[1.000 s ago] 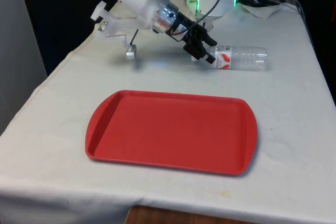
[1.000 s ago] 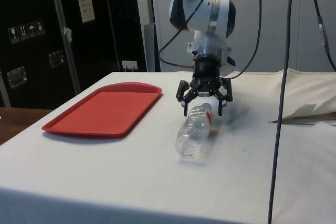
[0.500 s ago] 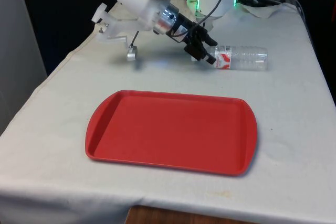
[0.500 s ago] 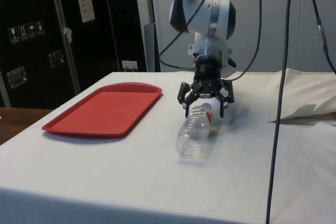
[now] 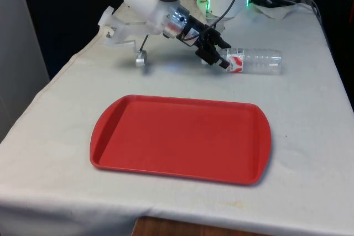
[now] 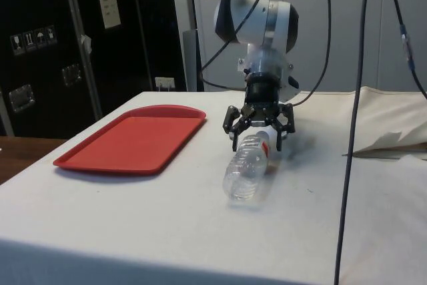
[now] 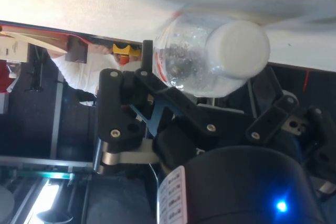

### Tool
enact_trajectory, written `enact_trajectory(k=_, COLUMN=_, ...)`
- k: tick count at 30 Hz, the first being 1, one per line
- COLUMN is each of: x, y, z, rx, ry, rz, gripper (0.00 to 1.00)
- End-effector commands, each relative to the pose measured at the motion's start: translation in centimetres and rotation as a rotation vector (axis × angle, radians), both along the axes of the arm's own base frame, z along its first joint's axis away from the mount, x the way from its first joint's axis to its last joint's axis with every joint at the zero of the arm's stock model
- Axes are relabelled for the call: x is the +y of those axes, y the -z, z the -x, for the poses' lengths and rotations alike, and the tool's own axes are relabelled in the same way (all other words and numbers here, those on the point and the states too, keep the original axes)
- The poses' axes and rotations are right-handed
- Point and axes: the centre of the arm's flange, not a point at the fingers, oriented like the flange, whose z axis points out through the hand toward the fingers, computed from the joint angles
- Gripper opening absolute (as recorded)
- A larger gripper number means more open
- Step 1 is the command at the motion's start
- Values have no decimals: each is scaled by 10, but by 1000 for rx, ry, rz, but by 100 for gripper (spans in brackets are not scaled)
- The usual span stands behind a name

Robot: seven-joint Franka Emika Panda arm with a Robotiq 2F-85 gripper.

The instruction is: Place the bottle upright on the tray.

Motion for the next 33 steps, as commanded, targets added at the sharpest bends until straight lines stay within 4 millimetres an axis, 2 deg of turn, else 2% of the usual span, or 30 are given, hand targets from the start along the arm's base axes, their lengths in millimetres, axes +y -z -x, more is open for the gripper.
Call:
enact_trajectory(k=1, x=2, y=0, z=-1, rx=-3, ry=5, rz=-2, gripper=100)
enact_trajectory(k=9, x=11, y=0, z=-2, rx=-34, ry=28, rz=-7, gripper=100)
enact_trajectory(k=33, x=14, y=3, z=-1, rx=-28, ry=13, rz=-20, gripper=100)
